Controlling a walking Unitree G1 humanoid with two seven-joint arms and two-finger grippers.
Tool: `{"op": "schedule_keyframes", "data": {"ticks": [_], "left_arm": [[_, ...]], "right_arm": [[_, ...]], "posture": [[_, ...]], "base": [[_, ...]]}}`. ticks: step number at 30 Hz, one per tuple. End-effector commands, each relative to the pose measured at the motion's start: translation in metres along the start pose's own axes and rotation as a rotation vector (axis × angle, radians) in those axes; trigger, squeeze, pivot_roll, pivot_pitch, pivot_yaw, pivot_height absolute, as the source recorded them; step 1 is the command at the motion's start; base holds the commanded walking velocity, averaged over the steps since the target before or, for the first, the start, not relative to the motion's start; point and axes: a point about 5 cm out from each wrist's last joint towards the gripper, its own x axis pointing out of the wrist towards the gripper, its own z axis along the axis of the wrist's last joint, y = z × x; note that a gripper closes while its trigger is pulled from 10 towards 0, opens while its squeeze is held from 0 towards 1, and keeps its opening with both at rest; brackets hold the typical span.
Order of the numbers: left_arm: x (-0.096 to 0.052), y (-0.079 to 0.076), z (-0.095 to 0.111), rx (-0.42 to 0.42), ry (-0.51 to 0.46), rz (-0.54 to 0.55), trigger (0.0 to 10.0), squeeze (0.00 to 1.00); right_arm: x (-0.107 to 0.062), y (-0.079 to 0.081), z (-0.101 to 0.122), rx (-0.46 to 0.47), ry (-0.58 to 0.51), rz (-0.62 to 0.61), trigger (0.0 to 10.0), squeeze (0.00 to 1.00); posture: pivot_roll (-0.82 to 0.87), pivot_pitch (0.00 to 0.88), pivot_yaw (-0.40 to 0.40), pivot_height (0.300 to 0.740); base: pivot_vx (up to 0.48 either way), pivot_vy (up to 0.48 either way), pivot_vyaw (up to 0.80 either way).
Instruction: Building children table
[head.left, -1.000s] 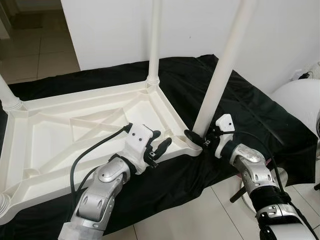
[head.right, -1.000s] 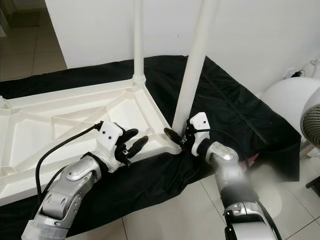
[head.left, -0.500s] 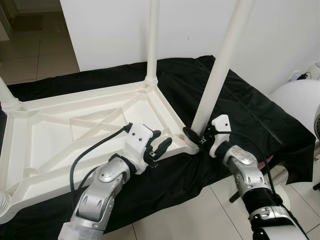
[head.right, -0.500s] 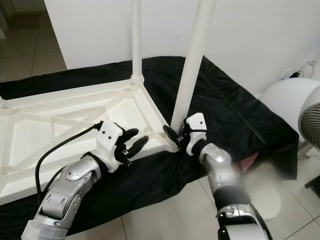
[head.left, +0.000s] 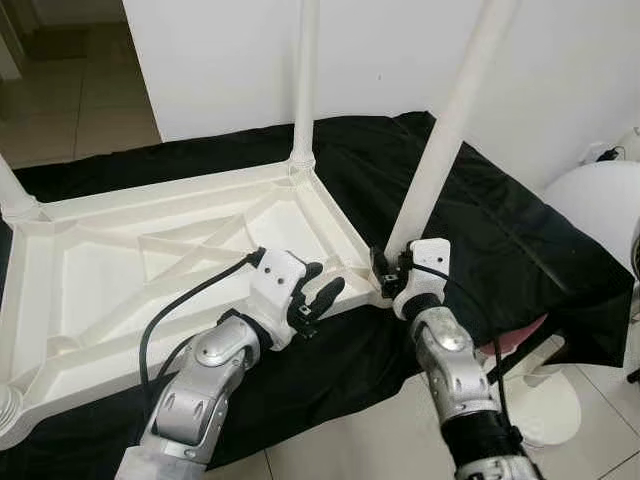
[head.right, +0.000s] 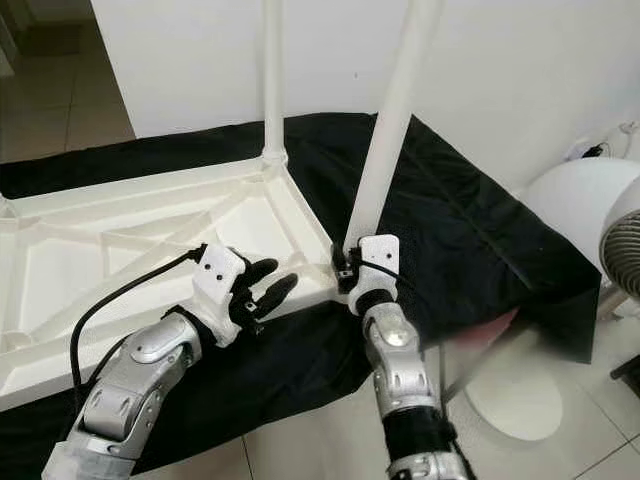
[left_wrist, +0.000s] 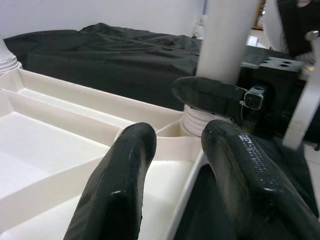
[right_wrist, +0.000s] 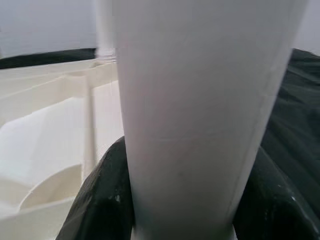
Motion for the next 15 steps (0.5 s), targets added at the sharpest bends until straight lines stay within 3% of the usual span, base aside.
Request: {"op": "schedule_keyframes", "data": {"ticks": [1, 4, 6, 12, 13, 14, 15], "left_arm": [[-0.001, 0.000, -0.003, -0.003, 0.018, 0.028, 10.0, 0.00], [-0.001, 0.000, -0.002, -0.005, 0.017, 0.032, 10.0, 0.00], [-0.001, 0.000, -0.002, -0.005, 0.017, 0.032, 10.0, 0.00], [0.001, 0.000, -0.002, -0.003, 0.015, 0.023, 10.0, 0.00], [0.001, 0.001, -0.001, -0.002, 0.012, 0.024, 10.0, 0.00], [0.001, 0.001, -0.001, -0.002, 0.012, 0.024, 10.0, 0.00], [0.001, 0.002, -0.001, 0.000, 0.011, 0.026, 10.0, 0.00]], "right_arm": [[-0.008, 0.008, -0.020, 0.042, 0.113, -0.054, 10.0, 0.00], [-0.013, 0.025, -0.017, 0.098, 0.098, -0.060, 10.0, 0.00], [-0.013, 0.027, -0.015, 0.102, 0.092, -0.052, 10.0, 0.00], [-0.013, 0.013, -0.007, 0.074, 0.065, -0.082, 10.0, 0.00], [-0.013, 0.011, -0.006, 0.077, 0.058, -0.087, 10.0, 0.56], [-0.013, 0.011, -0.006, 0.077, 0.058, -0.087, 10.0, 0.56], [-0.013, 0.010, -0.004, 0.084, 0.055, -0.087, 10.0, 1.00]], "posture": [[-0.03, 0.072, -0.019, 0.740], [-0.03, 0.073, -0.022, 0.740], [-0.03, 0.073, -0.022, 0.740], [-0.03, 0.066, -0.018, 0.740], [-0.03, 0.065, -0.019, 0.740], [-0.03, 0.065, -0.019, 0.740], [-0.03, 0.064, -0.019, 0.740]], "base": [[0.000, 0.000, 0.00], [0.000, 0.000, 0.00], [0.000, 0.000, 0.00], [0.000, 0.000, 0.00], [0.000, 0.000, 0.00], [0.000, 0.000, 0.00], [0.000, 0.000, 0.00]]}}
